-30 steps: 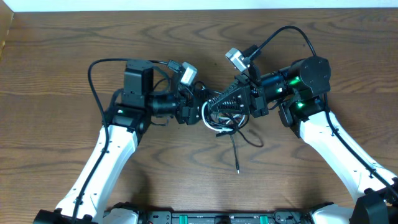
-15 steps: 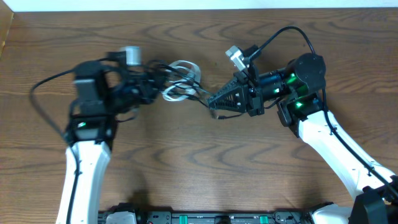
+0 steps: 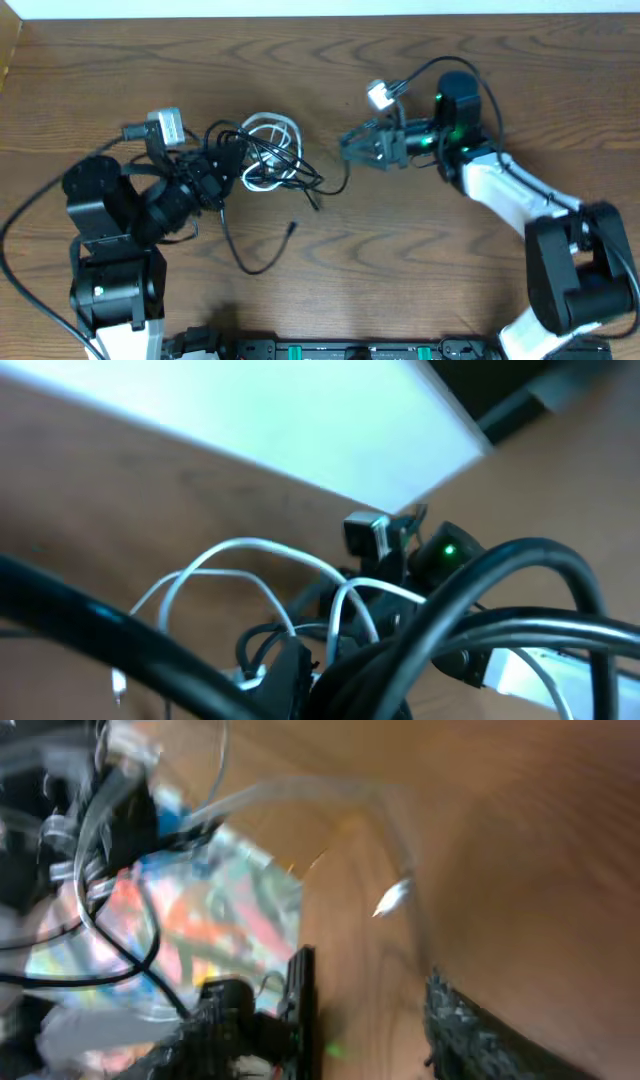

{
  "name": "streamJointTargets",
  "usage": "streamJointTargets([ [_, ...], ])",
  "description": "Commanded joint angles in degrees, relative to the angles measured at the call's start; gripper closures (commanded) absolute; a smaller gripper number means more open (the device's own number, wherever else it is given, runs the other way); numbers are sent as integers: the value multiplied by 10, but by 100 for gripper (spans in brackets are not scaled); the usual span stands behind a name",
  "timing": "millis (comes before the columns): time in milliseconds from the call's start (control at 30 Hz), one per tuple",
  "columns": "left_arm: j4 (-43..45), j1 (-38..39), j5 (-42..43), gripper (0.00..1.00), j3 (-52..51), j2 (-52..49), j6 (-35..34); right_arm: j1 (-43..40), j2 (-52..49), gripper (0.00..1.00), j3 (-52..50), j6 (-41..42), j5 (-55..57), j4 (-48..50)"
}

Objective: Untangle cables

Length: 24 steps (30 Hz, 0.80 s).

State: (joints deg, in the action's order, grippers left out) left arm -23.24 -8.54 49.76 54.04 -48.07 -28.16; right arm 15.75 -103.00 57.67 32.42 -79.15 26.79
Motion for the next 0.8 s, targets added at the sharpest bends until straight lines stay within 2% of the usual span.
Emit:
streamJointTargets([
  [0, -65, -2, -145, 92, 4, 0, -151, -58, -13, 25, 4, 57, 10, 1],
  [100, -98, -1, -177, 92, 4, -19, -230, -89, -11, 14, 4, 94, 2, -15],
  [200, -104, -1, -177, 92, 4, -45, -296, -94, -11, 10, 4, 97, -12, -44],
  [300, -120, -1, -177, 92, 4, -79, -372, -76, -9, 9, 4, 90, -12, -88],
  [367, -129, 0, -177, 92, 4, -100, -404, -64, -2, 19, 4, 75, -12, -115],
  [467, -125, 7, -177, 92, 4, -139, -416, -51, 24, 27, 4, 41, 10, -201],
  [700, -98, 73, -177, 93, 4, -224, -415, 4, 174, 27, 4, -127, 219, -562],
  [767, -84, 96, -177, 92, 4, -240, -406, 21, 217, 29, 4, -132, 219, -579],
])
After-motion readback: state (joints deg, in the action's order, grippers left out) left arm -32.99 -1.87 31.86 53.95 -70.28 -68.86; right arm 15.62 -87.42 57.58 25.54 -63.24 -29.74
